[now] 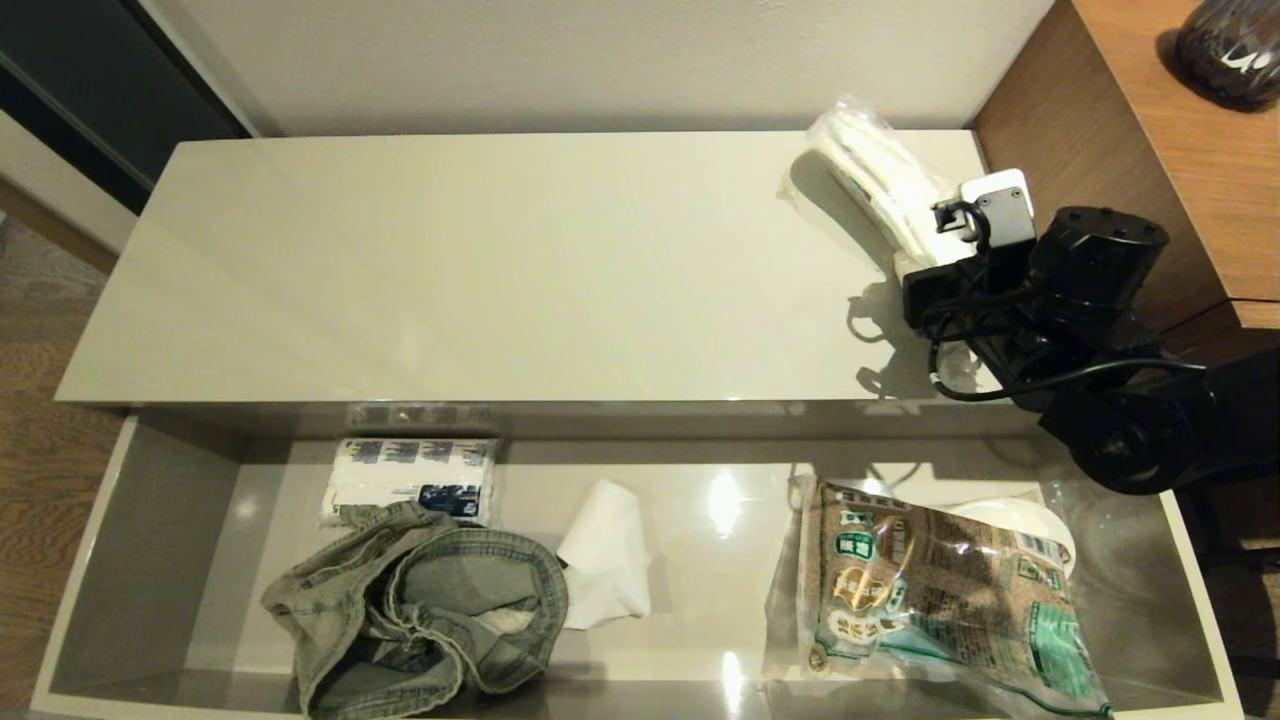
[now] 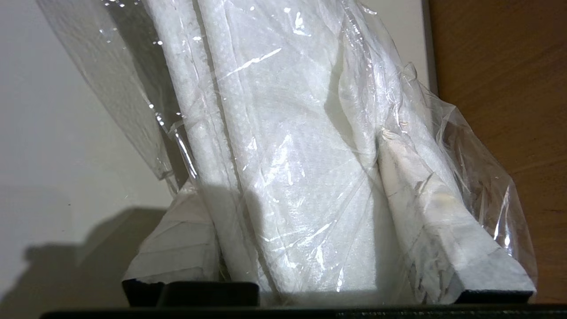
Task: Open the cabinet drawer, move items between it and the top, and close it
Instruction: Place the disposable slippers on the table
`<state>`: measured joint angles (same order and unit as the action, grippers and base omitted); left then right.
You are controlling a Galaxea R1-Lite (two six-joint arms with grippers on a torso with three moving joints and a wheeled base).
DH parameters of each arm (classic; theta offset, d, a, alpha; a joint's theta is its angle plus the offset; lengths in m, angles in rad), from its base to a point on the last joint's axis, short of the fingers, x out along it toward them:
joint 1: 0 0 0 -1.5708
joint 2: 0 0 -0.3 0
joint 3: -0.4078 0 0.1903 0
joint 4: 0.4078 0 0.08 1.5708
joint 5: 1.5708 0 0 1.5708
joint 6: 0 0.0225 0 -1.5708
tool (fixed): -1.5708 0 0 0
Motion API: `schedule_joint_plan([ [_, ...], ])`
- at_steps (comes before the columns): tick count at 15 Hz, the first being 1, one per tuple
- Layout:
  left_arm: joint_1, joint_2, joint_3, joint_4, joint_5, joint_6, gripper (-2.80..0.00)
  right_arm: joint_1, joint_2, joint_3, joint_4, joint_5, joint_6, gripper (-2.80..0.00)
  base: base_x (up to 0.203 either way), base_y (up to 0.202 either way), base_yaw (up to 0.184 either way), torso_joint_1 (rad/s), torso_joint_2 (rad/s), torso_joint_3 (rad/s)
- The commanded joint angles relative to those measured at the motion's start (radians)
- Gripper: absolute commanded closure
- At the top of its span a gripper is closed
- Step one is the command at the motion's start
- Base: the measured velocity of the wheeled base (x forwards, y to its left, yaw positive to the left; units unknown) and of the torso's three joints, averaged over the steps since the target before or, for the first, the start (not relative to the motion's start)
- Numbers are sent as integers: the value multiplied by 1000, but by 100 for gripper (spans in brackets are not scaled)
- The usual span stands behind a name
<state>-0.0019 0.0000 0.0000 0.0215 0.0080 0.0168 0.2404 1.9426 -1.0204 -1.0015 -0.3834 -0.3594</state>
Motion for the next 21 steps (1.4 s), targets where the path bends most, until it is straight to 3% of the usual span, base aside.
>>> schedule_joint_plan([
  [1, 0, 2, 0, 0, 0, 0, 0, 1, -35, 30, -1, -12, -3, -280, 0, 0, 0, 0, 0, 0],
  [7, 0, 2, 0, 0, 1, 0, 0, 74, -229, 191, 86, -27, 2, -280, 0, 0, 0, 0, 0, 0],
  [12, 0, 2, 0, 0, 0, 0, 0, 76, -267, 215, 90, -61, 3, -280, 0, 0, 0, 0, 0, 0],
  [17, 0, 2, 0, 0, 0, 0, 0, 83, -268, 148, 76, -182, -5, -280, 0, 0, 0, 0, 0, 0],
  [19, 0, 2, 0, 0, 0, 0, 0, 86, -227, 82, 51, -284, -5, -280, 0, 0, 0, 0, 0, 0],
  [21, 0, 2, 0, 0, 0, 0, 0, 85, -216, 86, -19, -301, -5, -280, 0, 0, 0, 0, 0, 0],
])
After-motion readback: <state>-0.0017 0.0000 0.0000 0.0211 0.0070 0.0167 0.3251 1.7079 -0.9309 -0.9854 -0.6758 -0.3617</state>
